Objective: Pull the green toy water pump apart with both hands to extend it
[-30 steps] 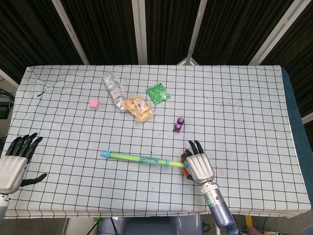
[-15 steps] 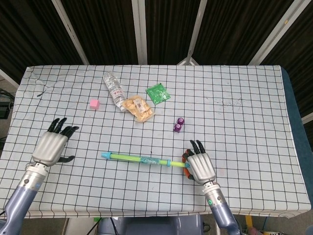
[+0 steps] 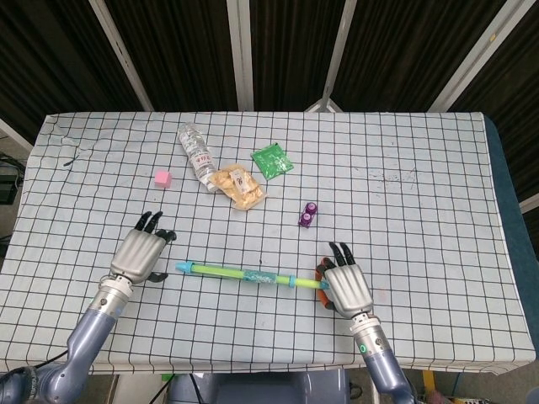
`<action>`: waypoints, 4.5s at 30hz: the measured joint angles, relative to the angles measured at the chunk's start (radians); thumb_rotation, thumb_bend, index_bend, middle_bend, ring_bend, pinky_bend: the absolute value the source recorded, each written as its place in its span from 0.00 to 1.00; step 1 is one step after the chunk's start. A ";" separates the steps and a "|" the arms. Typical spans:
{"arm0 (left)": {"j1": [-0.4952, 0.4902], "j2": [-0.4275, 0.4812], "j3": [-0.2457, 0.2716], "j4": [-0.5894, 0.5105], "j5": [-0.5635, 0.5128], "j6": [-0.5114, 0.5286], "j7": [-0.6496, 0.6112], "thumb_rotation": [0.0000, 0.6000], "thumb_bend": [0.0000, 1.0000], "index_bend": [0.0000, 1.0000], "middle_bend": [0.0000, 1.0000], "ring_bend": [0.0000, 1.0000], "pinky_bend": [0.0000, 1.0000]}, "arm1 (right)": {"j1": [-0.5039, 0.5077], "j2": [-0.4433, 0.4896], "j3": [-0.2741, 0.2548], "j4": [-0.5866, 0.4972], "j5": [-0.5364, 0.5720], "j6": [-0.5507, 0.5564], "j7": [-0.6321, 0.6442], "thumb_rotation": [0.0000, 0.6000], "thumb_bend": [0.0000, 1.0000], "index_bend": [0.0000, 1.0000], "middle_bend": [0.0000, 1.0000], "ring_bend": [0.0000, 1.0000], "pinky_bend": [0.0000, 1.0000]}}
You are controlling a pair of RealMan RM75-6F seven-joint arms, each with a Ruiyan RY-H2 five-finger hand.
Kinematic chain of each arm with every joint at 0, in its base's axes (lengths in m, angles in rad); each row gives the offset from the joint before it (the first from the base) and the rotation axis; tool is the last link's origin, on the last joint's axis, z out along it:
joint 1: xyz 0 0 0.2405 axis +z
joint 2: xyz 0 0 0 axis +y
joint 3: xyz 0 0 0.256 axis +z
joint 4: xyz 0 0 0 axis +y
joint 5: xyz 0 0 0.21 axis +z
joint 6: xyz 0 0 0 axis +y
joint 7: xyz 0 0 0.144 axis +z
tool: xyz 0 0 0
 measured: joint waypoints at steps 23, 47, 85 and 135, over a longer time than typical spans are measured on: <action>-0.131 -0.214 0.026 0.060 -0.179 0.066 0.126 1.00 0.25 0.38 0.38 0.05 0.01 | 0.006 0.018 -0.002 0.008 0.016 0.004 0.030 1.00 0.50 0.62 0.37 0.00 0.00; -0.181 -0.289 0.050 0.116 -0.231 0.087 0.099 1.00 0.43 0.45 0.46 0.08 0.02 | 0.018 0.028 -0.001 -0.003 0.031 0.010 0.028 1.00 0.50 0.62 0.38 0.00 0.00; -0.130 -0.121 0.141 -0.021 -0.115 0.163 0.023 1.00 0.51 0.52 0.59 0.13 0.06 | 0.004 0.107 -0.006 -0.051 0.025 0.050 0.044 1.00 0.50 0.62 0.38 0.00 0.00; -0.078 0.113 0.151 0.042 -0.075 0.112 -0.085 1.00 0.51 0.52 0.60 0.13 0.05 | -0.013 0.261 0.040 -0.013 0.081 0.059 0.134 1.00 0.50 0.62 0.38 0.00 0.00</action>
